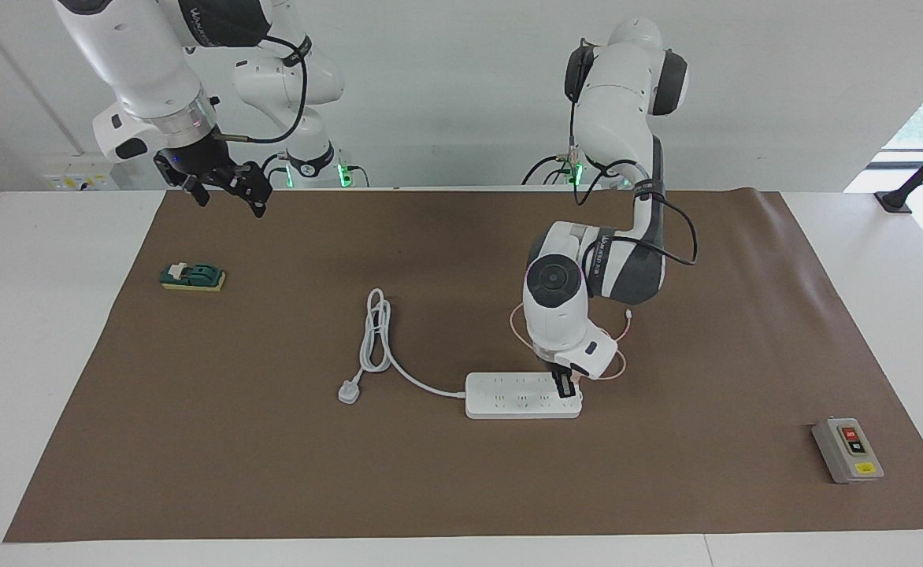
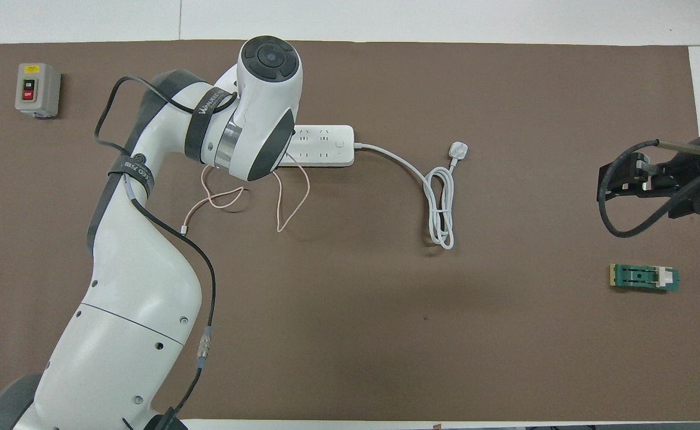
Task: Plug charger into power strip
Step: 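Lower and press the charger into a strip socket with the left gripper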
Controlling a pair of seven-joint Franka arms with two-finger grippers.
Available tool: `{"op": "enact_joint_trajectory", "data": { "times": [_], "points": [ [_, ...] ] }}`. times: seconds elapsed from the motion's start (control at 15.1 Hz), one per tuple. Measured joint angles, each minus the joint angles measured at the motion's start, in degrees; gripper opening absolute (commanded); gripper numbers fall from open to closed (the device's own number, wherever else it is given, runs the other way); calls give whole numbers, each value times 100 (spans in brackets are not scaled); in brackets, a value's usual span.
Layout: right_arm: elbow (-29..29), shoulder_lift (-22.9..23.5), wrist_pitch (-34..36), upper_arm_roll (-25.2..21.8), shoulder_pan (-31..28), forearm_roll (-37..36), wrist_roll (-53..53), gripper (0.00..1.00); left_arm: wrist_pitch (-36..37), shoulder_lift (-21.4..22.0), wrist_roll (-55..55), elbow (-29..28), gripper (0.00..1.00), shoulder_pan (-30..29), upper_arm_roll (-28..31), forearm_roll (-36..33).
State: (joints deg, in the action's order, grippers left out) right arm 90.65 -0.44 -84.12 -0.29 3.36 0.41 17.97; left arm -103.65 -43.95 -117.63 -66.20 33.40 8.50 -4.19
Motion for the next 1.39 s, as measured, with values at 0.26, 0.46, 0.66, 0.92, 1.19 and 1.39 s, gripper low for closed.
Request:
{"op": "enact_joint_trajectory", "data": {
  "times": [0.26,0.46,0.66,0.92,1.19,1.39],
  "points": [
    [0,0,0,0,0,0,0,100,-4,10,41,-18,0,-3,6,0],
    [0,0,0,0,0,0,0,100,-8,14,59,-26,0,-3,6,0],
    [0,0,0,0,0,0,0,100,-9,22,108,-41,0,0,3,0],
    [0,0,0,0,0,0,0,100,-10,32,140,-57,0,3,1,0],
    [0,0,0,0,0,0,0,100,-8,61,149,-110,0,7,-11,0],
    [0,0,0,0,0,0,0,100,-112,60,155,-241,0,12,-29,1]
  ]
}}
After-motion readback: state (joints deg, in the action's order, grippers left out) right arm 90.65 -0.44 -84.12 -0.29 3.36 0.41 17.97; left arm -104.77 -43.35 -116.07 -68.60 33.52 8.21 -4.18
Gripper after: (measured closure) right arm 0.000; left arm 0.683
